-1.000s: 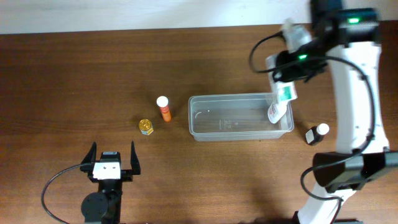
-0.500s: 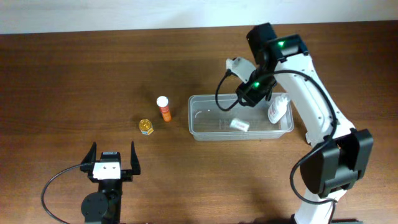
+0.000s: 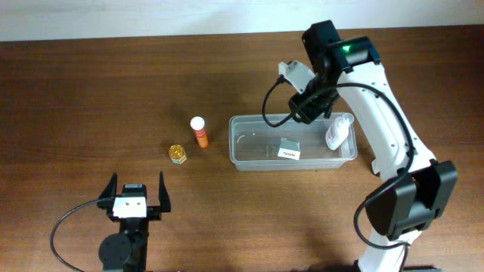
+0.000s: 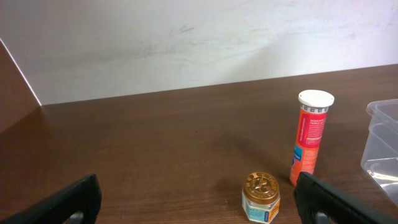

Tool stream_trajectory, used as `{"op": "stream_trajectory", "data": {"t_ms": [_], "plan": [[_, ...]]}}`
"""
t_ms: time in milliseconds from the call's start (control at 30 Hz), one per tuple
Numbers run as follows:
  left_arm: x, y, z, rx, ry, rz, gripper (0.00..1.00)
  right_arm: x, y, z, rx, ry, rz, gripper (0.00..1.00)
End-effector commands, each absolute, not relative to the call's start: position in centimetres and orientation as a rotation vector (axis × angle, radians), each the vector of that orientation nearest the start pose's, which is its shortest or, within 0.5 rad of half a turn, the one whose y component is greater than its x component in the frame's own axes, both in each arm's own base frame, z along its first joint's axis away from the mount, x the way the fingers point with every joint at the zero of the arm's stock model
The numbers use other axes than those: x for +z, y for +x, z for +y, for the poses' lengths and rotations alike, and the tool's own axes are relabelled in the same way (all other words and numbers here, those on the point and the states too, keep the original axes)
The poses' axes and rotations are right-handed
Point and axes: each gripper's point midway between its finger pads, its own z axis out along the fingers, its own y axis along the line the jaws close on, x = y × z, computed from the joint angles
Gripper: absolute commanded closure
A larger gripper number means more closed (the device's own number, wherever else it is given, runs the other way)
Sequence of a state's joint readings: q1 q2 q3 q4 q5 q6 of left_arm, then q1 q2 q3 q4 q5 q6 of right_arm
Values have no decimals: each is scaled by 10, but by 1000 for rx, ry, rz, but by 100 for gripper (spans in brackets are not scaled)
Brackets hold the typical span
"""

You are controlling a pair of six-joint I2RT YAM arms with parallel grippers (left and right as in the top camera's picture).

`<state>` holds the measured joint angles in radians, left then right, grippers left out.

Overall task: Pack container
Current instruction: 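Carry the Panadol box into the container and release it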

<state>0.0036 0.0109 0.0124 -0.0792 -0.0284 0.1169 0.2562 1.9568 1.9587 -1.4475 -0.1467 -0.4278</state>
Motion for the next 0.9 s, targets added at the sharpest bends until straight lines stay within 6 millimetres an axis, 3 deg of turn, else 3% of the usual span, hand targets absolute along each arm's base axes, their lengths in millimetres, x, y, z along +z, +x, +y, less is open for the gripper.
{"op": "stream_trajectory", "data": {"t_ms": [0, 67, 167, 333, 400, 533, 867], "plan": [[157, 246, 5, 123, 88, 1649, 1, 207, 352, 119, 207, -885, 2912, 56], [157, 246, 5, 123, 88, 1649, 1, 213, 335, 116, 231, -870, 2979, 56], [156, 246, 5, 123, 88, 1649, 1, 212, 333, 117, 253, -740, 3026, 70], [156, 246, 5, 123, 88, 1649, 1, 190, 318, 114, 253, -684, 3140, 80], [156, 246, 5, 123, 88, 1649, 1, 175, 310, 111, 254, -689, 3196, 88], [156, 246, 5, 123, 88, 1649, 1, 155, 310, 112, 262, -689, 3213, 95], [156, 246, 5, 123, 88, 1649, 1, 115, 317, 115, 270, -657, 3198, 96]]}}
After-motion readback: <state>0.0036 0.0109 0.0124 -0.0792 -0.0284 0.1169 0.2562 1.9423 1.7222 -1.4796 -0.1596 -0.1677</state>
